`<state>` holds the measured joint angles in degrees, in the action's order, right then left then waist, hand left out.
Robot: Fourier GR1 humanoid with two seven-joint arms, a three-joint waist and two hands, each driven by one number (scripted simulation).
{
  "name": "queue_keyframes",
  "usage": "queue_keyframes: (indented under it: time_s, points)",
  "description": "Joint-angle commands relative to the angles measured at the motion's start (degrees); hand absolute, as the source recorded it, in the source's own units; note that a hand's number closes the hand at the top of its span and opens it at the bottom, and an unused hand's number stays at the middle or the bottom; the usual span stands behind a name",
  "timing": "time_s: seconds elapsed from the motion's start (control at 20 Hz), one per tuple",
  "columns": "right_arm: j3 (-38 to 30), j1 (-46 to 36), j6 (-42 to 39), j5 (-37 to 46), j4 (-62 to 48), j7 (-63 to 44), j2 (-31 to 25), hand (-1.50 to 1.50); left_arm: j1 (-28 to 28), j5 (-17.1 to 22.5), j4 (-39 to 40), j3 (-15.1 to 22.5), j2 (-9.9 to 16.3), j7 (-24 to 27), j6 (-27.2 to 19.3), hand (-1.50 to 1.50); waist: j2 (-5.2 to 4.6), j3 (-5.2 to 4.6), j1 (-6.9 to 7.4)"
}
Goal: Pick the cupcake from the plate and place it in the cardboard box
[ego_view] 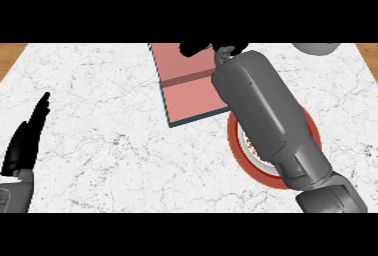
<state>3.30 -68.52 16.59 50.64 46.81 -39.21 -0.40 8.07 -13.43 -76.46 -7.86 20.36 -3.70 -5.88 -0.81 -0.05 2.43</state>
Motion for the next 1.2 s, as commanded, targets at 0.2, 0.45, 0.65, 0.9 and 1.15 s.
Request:
queue_keyframes:
  time_s: [0.2, 0.45, 0.65, 0.9, 1.15]
  points:
    - [-3.5, -5.1, 11.8, 1.2, -21.1, 5.1, 0.4, 1.50, -0.7, -0.4, 0.5, 0.5, -0.8, 1.2, 0.4, 0.00, -0.53, -0.02, 1.26]
    - [-9.5, -7.2, 13.8, -6.0, -26.2, 3.7, 0.4, -1.50, 2.0, 0.9, 0.0, -1.0, 2.1, 0.7, 2.9, 0.00, -1.22, 0.01, 3.31]
    - [-12.2, -7.1, 16.0, -7.5, -28.8, 10.3, -0.1, -1.50, 2.2, 0.7, -1.2, 0.1, 0.0, -0.4, 1.9, 0.00, -1.42, 0.08, 3.29]
    - [-13.0, -8.1, 21.2, -8.4, -29.1, 16.7, 0.4, -1.50, 2.2, 0.2, -0.8, 0.3, -0.1, -0.8, 2.0, 0.00, -1.02, 0.07, 2.54]
    - [-15.3, -8.7, 29.1, -11.0, -26.9, 22.2, 0.4, -1.50, 2.8, -1.4, 0.0, 0.8, -1.0, -1.4, 0.2, 0.00, -0.66, 0.07, 1.77]
